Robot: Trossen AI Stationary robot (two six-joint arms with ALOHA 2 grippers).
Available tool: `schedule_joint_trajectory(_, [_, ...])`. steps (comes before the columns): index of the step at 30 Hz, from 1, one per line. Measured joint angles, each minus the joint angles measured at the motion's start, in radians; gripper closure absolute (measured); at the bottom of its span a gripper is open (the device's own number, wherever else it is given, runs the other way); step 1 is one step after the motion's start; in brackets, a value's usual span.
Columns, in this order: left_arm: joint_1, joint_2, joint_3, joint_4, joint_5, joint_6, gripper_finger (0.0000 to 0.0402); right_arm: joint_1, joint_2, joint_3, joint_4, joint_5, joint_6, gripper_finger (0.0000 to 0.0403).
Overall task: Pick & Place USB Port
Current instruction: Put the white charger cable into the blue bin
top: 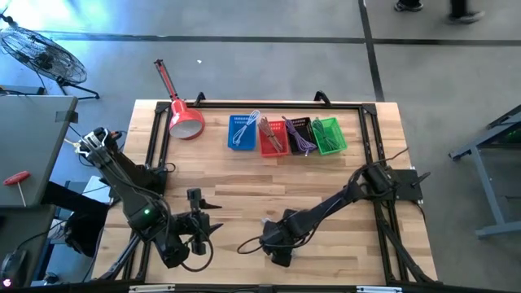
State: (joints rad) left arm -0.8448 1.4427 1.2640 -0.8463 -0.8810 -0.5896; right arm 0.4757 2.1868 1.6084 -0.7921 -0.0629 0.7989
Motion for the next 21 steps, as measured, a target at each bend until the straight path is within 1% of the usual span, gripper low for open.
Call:
schedule_joint_trajectory(3, [0.000, 0.000, -0.005, 0.026, 0.000, 0.006, 0.0167, -0.008, 0.001, 0.000, -0.001, 0.001, -0.012, 0.0278])
schedule_joint_trajectory(5, [0.000, 0.000, -0.005, 0.039, 0.000, 0.010, 0.0167, -0.011, 0.002, 0.000, -0.004, 0.012, -0.015, 0.0291])
schedule_joint_trajectory(7, [0.000, 0.000, -0.005, 0.038, 0.003, 0.009, 0.0167, -0.016, 0.003, -0.001, -0.007, 0.016, -0.034, 0.0317])
schedule_joint_trajectory(10, [0.000, 0.000, -0.005, 0.039, 0.017, 0.008, 0.0167, -0.022, 0.004, -0.002, -0.015, 0.037, -0.045, 0.0375])
schedule_joint_trajectory(11, [0.000, 0.000, -0.005, 0.039, 0.014, 0.008, 0.0167, -0.024, 0.004, -0.002, -0.015, 0.046, -0.047, 0.0387])
schedule_joint_trajectory(12, [0.000, 0.000, -0.005, 0.038, 0.006, 0.008, 0.0167, -0.026, 0.003, -0.002, -0.015, 0.049, -0.047, 0.0391])
schedule_joint_trajectory(15, [0.000, 0.000, -0.005, 0.038, 0.008, 0.008, 0.0167, -0.030, 0.002, -0.002, -0.015, 0.052, -0.044, 0.0386])
schedule_joint_trajectory(17, [0.000, 0.000, -0.005, 0.038, 0.008, 0.009, 0.0167, -0.030, 0.003, 0.010, -0.028, 0.060, -0.068, 0.0394])
schedule_joint_trajectory(21, [0.000, 0.000, -0.005, 0.045, -0.008, 0.055, 0.0167, -0.035, 0.005, 0.040, -0.018, 0.125, -0.111, 0.0396])
